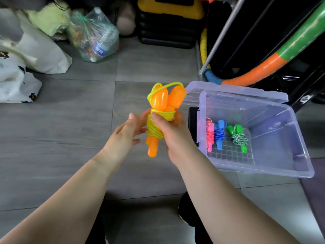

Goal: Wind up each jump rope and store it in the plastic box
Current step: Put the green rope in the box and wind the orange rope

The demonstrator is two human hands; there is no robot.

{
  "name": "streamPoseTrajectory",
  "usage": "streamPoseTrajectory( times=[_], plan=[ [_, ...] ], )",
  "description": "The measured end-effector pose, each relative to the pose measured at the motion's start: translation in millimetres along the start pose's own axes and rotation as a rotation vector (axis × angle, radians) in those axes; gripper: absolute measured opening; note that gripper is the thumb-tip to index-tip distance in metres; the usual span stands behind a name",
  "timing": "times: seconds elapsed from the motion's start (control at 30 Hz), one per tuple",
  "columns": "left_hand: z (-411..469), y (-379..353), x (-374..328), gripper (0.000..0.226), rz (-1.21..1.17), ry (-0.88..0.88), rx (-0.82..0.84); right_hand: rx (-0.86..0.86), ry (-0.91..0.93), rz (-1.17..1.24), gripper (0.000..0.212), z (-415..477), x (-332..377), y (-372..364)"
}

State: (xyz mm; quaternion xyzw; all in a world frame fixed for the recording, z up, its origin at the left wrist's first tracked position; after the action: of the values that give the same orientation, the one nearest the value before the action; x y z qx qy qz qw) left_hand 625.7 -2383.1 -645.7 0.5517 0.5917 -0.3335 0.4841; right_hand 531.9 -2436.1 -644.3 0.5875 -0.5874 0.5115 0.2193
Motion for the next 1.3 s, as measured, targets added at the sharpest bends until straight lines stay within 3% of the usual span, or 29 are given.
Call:
streamPoseTrajectory(
  times=[0.07, 0.17, 0.23, 0.43, 0.63, 0.83, 0.93, 1.1, 1.2, 1.23, 1.3],
  plan=[
    [5, -15, -5, 0.035, 0.021, 0.002, -0.01, -0.021, 0.033, -0.034, 0.036, 2, 8, 17],
    [15, -39, -7, 0.021, -0.013, 0.019, -0.123, -0.021, 0.09, -0.038, 0.004, 3, 26, 45],
    [21, -56, -3, 0.024, -0.042, 0.059, -0.167, -0.058, 0.115, 0.009, 0.028, 4, 42, 67],
    [24, -100, 13, 0.03, 0.445, 0.109, -0.009, -0.383, 0.086, 0.092, 0.021, 0, 82, 152],
    [37, -113, -6, 0.032, 0.682, 0.041, 0.021, -0.51, -0.014, -0.134, 0.022, 4, 89, 243],
    [91, -175, 4, 0.053, 0.978, -0.135, 0.052, -0.557, -0.221, -0.432, 0.019, 48, 53, 336],
    [129, -189, 23, 0.061, 1.075, -0.155, 0.07, -0.62, -0.271, -0.579, 0.006, 84, 27, 365],
    [156, -207, 60, 0.06, 1.172, -0.238, 0.18, -0.542, -0.244, -0.729, 0.032, 156, -16, 384],
    [155, -208, 72, 0.054, 1.063, -0.308, 0.153, -0.616, -0.305, -0.793, 0.021, 181, -45, 396],
    [155, -208, 75, 0.053, 1.035, -0.324, 0.158, -0.633, -0.338, -0.829, 0.041, 189, -58, 406],
    [158, -206, 80, 0.053, 0.996, -0.313, 0.166, -0.658, -0.387, -0.877, 0.054, 196, -72, 419]
  ],
)
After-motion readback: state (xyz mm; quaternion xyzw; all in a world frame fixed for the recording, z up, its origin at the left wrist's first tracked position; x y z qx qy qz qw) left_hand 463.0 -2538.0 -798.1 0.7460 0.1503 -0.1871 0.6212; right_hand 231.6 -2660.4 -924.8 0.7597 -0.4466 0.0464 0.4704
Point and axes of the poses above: each hand's wrist, its own z-axis towards the middle knuckle, its own y-axis out of the back of the hand, x = y × z, the point moved 5 cm from there along z, towards the middle knuckle, and after that the axes turned 11 degrees about z, right-handed, at the moved point
